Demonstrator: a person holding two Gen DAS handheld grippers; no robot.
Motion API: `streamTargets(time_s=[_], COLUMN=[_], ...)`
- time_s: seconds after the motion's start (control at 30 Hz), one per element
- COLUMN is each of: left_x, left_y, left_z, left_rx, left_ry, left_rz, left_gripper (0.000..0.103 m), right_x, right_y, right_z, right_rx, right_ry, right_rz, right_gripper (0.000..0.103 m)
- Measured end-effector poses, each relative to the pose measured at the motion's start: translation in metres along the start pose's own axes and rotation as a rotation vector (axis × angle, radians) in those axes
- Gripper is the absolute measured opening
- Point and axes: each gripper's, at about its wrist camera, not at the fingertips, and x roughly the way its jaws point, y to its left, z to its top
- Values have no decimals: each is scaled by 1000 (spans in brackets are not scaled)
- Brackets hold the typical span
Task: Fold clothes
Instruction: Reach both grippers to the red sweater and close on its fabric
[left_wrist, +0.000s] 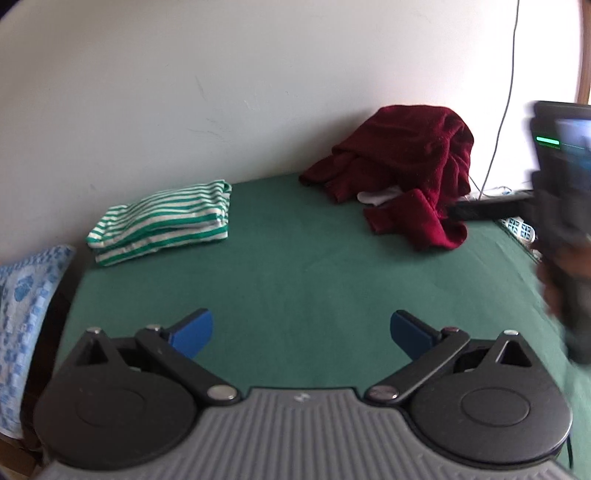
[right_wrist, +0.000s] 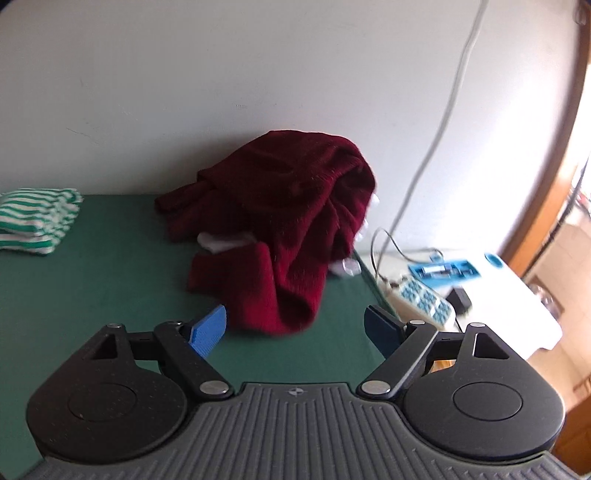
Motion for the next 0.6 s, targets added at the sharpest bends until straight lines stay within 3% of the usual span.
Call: streamTargets(time_s=[0.17, 0.27, 0.33, 0.4, 0.53, 0.6], left_x=[3, 4, 10, 25, 73, 107], left_y=[4, 8, 11, 9, -8, -18], left_z=[9, 17, 32, 54, 99, 123], left_rx=[9, 18, 39, 87, 188, 188], left_ry=[-40, -70, -108, -143, -159, -150], left_rz=[27, 36, 8, -37, -104, -132], left_gripper=[102, 102, 102, 102, 101, 94], right_x=[90, 124, 140, 151, 129, 106], right_y=[11, 16, 16, 16, -2, -15], right_z=[27, 36, 38, 38, 31, 26], right_rx=[-70, -55, -19, -9, 23, 14], right_ry=[-37, 1, 30, 66, -6, -41], right_rz=[-70, -45, 0, 22, 86, 121], right_gripper=[78, 73, 56, 18, 8, 8])
